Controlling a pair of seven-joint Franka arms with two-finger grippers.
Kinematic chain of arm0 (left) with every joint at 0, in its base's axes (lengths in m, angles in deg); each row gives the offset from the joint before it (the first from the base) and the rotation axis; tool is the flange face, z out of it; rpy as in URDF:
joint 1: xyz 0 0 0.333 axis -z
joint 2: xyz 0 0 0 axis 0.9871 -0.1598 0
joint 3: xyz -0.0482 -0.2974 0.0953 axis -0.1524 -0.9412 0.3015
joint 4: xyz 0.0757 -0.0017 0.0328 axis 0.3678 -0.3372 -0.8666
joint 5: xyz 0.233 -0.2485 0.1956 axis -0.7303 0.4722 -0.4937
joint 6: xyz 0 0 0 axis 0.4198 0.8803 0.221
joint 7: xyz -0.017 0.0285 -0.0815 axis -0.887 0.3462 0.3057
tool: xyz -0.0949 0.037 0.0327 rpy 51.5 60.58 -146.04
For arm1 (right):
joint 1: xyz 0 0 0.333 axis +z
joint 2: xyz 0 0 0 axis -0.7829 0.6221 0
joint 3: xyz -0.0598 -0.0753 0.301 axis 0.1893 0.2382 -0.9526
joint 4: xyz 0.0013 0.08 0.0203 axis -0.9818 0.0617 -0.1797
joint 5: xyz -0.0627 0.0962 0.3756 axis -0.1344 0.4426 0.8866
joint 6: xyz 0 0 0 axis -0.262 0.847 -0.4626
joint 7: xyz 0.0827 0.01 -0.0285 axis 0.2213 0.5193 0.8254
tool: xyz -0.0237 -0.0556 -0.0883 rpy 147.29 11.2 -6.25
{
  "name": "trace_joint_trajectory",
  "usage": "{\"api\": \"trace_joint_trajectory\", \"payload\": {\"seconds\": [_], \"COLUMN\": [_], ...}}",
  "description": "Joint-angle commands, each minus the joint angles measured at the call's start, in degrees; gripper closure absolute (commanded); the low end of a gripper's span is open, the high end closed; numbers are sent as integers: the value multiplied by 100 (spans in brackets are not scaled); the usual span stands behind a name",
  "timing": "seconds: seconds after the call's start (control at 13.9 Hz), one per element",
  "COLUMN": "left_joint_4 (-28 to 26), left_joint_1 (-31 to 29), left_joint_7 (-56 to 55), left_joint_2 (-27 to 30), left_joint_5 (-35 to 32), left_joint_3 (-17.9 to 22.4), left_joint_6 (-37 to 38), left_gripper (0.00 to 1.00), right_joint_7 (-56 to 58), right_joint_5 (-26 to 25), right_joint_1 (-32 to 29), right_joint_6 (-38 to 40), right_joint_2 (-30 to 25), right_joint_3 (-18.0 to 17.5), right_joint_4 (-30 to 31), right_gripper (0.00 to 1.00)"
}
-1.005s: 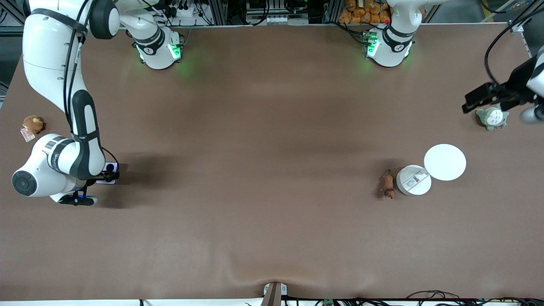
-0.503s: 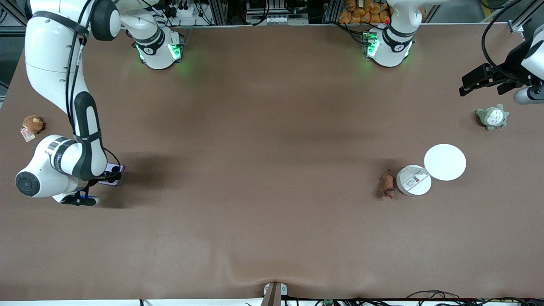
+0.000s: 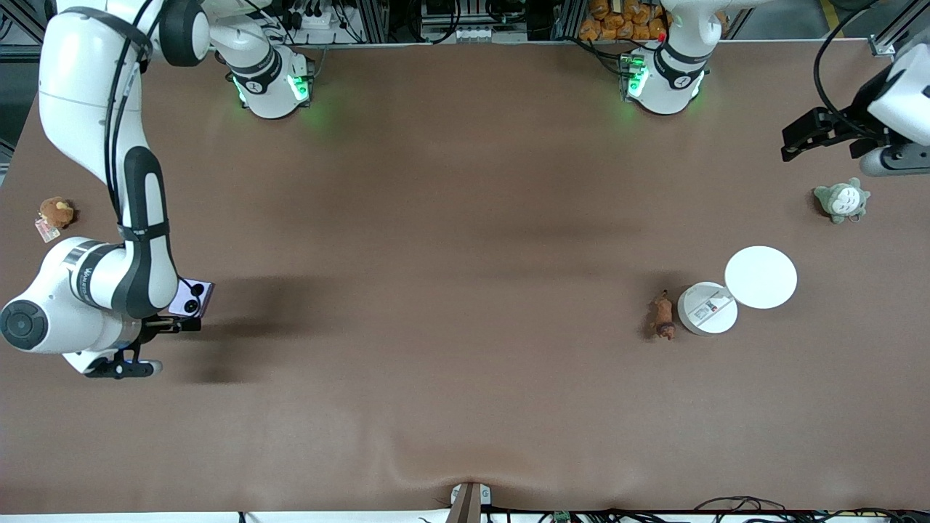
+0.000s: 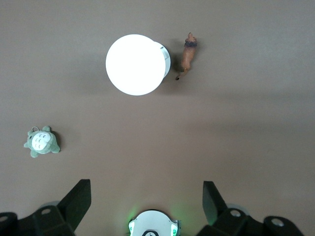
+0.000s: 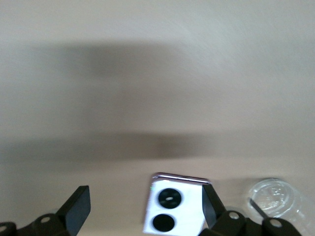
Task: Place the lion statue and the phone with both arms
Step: 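Lower the phone near the clear cup while the left gripper retracts, then open the right gripper and withdraw it from the phone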
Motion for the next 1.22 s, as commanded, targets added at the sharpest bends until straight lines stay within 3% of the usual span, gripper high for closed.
{"api": "trace_joint_trajectory", "payload": {"seconds": [0.0, 0.5, 0.65, 0.93, 1.01, 1.15], "left_joint_4": [-67, -93, -93, -67, -67, -75], "left_joint_1": [-18, -36, -36, -27, -27, -27], "left_joint_7": [19, 11, 11, 19, 19, 28], "left_joint_2": [173, 304, 296, 296, 296, 296], "left_joint_5": [-127, -56, -39, -30, -30, -39], "left_joint_3": [-17, -17, -17, -26, -26, -26], "left_joint_6": [41, 14, 5, 5, 5, 5], "left_gripper": [0, 0, 0, 0, 0, 0], "right_joint_7": [-340, -350, -350, -1333, -1352, -1309], "right_joint_5": [76, 32, -29, -1495, -1558, -1559], "right_joint_1": [226, 560, 106, -1326, -1547, -1620], "right_joint_6": [606, 1486, 1741, 2040, 2050, 2067], "right_joint_2": [-101, -1242, -1637, -2779, -3130, -3737], "right_joint_3": [3, -32, -617, -2927, -3167, -3152], "right_joint_4": [-485, -513, -487, -172, 65, 435], "right_gripper": [0, 0, 0, 0, 0, 0]}}
